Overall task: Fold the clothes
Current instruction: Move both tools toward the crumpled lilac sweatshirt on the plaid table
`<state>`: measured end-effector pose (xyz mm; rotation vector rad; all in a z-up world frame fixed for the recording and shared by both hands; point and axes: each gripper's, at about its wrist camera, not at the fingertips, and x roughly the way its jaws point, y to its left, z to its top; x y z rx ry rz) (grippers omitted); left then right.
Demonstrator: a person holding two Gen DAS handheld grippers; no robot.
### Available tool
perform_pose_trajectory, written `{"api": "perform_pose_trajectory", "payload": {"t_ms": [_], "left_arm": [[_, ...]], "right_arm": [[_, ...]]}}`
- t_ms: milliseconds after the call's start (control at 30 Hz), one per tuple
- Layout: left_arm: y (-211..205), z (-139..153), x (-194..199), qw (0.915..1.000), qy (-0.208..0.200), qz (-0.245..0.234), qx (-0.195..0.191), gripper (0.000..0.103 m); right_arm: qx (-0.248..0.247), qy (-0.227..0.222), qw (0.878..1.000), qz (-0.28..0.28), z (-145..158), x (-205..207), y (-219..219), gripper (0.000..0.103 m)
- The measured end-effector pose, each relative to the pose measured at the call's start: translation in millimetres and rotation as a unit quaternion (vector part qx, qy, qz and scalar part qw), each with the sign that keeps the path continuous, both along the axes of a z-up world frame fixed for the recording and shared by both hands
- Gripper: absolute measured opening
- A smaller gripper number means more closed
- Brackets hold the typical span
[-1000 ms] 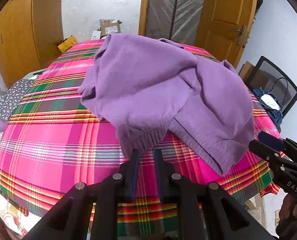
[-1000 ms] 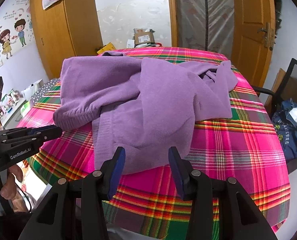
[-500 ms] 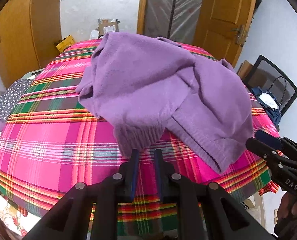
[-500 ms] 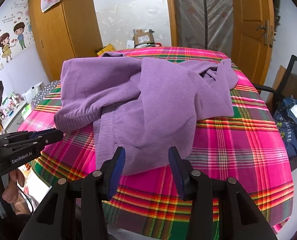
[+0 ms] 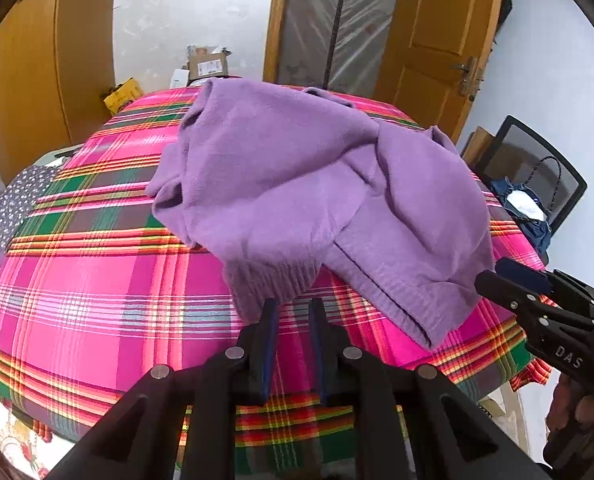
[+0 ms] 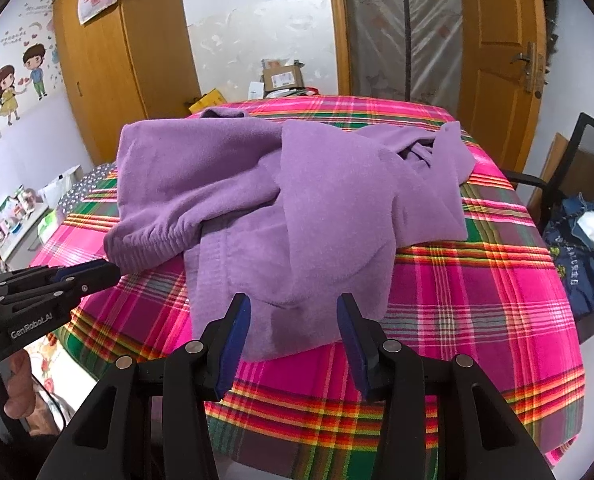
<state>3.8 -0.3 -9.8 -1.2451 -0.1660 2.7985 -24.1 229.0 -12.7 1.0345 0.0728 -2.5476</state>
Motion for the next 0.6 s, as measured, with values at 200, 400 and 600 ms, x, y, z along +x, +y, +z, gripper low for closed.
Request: {"api": "perform_pose_trajectory", "payload": {"t_ms": [200,400,600], "left_arm": [[0.0,3.6,2.4,1.0000,0.004,0.000,-0.008,0.015],[1.4,6.1,6.7,0.9998,0.001,-0.011,-0.014,0.015],[7.2,5.2,15.5,0.9993,-0.013,-0.033,-0.012,0.015]], "right_arm": [[0.000,0.006,1.000,-0.016,0.3,-0.3,4.8,0.047],[-0.006,0.006,1.000,-0.013,1.9,0.2,6.4,0.047],[-0.007,0.003,1.000,-0.009,2.1,1.4,4.7,0.052]]}}
